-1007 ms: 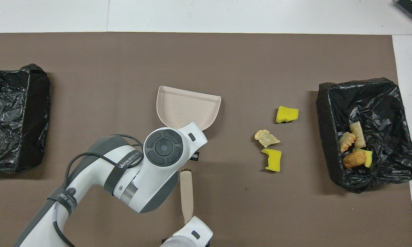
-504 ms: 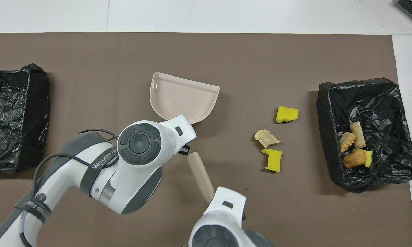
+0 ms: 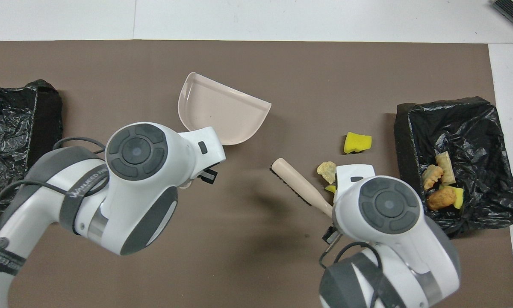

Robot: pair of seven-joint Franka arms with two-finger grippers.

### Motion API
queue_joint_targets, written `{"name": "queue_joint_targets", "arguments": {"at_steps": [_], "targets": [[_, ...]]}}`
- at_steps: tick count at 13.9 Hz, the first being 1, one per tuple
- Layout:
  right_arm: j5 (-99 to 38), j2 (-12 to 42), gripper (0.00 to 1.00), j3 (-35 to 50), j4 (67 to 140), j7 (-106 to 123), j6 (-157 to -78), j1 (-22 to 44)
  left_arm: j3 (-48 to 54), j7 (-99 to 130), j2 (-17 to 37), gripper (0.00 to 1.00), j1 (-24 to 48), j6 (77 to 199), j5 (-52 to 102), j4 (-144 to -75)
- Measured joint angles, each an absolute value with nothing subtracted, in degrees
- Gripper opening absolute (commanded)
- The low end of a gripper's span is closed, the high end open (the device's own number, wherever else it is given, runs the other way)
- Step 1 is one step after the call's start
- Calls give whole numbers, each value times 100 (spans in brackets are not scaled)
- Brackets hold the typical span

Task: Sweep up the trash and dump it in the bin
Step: 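Lift the brush with the right gripper while the left gripper lowers the dustpan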

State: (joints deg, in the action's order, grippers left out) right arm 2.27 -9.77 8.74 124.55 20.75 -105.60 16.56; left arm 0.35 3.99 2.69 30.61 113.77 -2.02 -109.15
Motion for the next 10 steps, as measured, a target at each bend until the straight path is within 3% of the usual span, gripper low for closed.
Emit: {"name": "queue_joint_targets", "arguments": {"at_steps": [3, 5, 10], "targets": [[281, -854, 0, 879, 12173, 3435, -10585, 859, 32, -239, 71, 0, 2950, 10667, -202, -10916], [316, -498, 0, 866, 11622, 4541, -10500, 326, 92, -454, 46, 0, 2984, 10338, -202, -10949], [752, 8, 0, 906, 11029, 5101, -10380, 135, 186, -517, 99, 0, 3545, 10305, -202, -11259]]}}
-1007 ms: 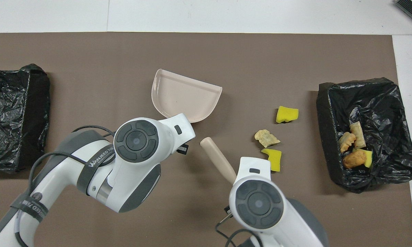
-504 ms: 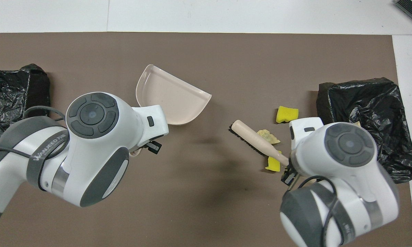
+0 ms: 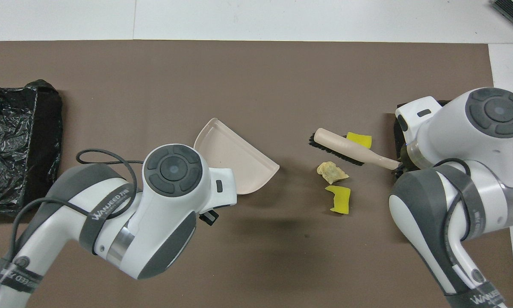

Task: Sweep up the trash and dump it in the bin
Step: 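Lift the brush with the right gripper while the left gripper lowers the dustpan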

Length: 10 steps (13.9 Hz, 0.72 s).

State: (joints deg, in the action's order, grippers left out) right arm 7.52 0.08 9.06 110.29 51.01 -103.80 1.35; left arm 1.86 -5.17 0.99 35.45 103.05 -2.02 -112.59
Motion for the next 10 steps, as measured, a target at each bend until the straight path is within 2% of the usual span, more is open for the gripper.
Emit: {"name": "queue_joint_targets", "arguments": {"at_steps": [5, 10], "targets": [[738, 6, 0, 890, 11053, 2539, -10269, -184, 213, -518, 92, 0, 4101, 10306, -198, -11509], [418, -118, 0, 891, 11476, -495, -10251, -361, 224, -497, 6, 0, 4620, 10377, 138, -11779]]}}
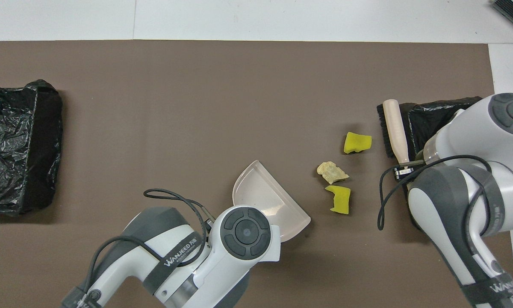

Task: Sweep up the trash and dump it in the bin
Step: 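Lift the brush with the right gripper while the left gripper lowers the dustpan, then sweep sponge and bread into the dustpan with the right gripper's brush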

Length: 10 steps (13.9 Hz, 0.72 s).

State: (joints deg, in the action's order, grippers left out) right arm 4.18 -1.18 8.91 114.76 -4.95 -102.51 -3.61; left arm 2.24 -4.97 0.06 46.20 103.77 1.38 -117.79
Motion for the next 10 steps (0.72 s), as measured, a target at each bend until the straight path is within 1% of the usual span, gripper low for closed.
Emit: {"name": "queue_joint_targets", "arguments": {"at_steps": [4, 7, 10], "targets": [[344, -137, 0, 892, 11945, -887, -10267, -502, 232, -676, -55, 0, 4851, 10637, 249, -12076], [341, -137, 0, 903, 12305, -871, -10618, -539, 233, -919, -53, 0, 5026, 11143, 259, -12256], [341, -134, 0, 928, 12565, -654, -10936, -535, 236, -955, -50, 0, 5109, 11235, 261, -12277]]}}
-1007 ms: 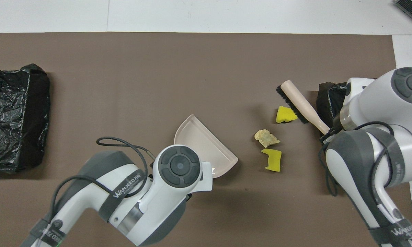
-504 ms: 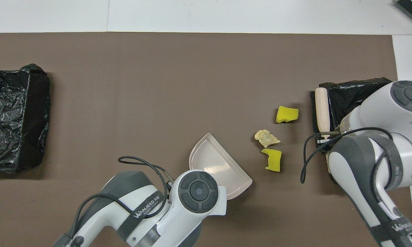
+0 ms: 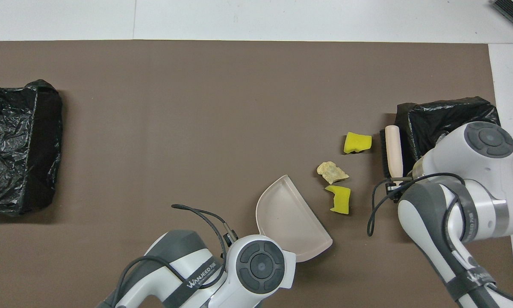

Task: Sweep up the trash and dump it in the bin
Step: 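Sweep sponge and bread into the dustpan with the right gripper's brush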

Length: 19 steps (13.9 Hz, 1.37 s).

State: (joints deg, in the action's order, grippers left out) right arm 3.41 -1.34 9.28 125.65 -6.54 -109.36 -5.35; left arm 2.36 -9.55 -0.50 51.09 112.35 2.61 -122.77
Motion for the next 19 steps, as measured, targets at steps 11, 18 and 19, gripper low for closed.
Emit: {"name": "queue_joint_targets", "arguments": {"at_steps": [11, 18, 19], "targets": [[-151, -578, 0, 999, 13028, -322, -10799, 1139, 130, -1010, 72, 0, 4869, 11238, 270, -12305], [-984, -1117, 0, 1016, 13282, -1429, -10595, 2327, 128, -1138, 153, 0, 4555, 11243, 270, -12305], [-1074, -1102, 0, 1023, 13199, -1536, -10594, 2392, 130, -1138, 154, 0, 4555, 11245, 270, -12305]]}}
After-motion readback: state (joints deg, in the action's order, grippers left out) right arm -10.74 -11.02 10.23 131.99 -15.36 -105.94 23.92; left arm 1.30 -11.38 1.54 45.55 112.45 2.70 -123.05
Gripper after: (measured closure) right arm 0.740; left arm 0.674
